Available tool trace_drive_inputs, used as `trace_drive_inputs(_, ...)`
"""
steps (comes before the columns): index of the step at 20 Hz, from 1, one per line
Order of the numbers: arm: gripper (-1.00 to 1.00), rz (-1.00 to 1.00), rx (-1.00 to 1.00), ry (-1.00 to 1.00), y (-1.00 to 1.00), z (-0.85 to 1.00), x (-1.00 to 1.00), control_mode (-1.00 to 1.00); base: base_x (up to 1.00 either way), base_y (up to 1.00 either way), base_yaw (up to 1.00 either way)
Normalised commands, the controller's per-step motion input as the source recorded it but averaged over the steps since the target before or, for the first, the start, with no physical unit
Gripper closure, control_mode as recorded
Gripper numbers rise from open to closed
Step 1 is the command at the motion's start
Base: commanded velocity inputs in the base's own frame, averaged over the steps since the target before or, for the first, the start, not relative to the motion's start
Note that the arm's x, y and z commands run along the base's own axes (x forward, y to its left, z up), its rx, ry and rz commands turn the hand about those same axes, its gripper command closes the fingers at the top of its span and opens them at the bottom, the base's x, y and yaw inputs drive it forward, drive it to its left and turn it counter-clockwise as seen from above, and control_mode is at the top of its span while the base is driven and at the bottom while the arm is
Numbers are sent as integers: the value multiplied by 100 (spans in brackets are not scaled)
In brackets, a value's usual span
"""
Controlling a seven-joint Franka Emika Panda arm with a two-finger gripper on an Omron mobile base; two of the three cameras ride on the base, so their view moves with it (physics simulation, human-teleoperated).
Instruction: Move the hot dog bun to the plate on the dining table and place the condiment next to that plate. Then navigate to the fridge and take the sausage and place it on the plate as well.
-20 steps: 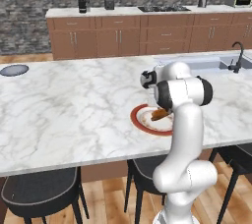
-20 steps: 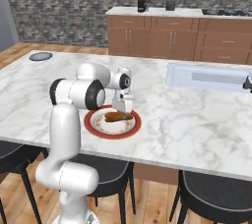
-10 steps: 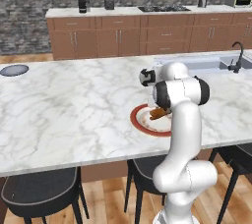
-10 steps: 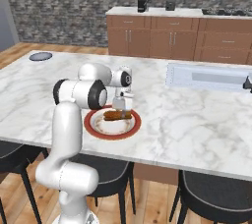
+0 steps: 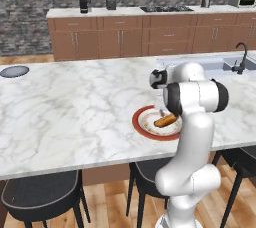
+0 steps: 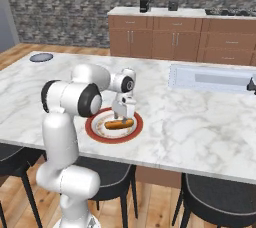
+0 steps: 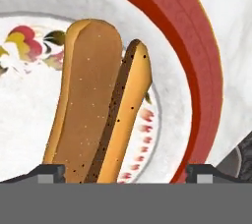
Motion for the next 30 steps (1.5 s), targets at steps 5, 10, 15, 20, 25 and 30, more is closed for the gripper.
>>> trace_drive_inputs(5,-100,0,2,-24,0,77,-58,-100,0,0,0)
trace_drive_inputs(10,-100,0,0,-20,0,92,-59,-100,0,0,0)
trace_drive_inputs(15,-100,0,0,-13,3,100,-71,-100,0,0,0)
trace_drive_inputs(20,-100,0,-4,-2,19,100,-72,-100,0,0,0)
trace_drive_inputs(25,-100,3,-11,0,32,92,-70,-100,0,0,0)
trace_drive_inputs(30,-100,20,-16,1,36,24,-61,-100,0,0,0)
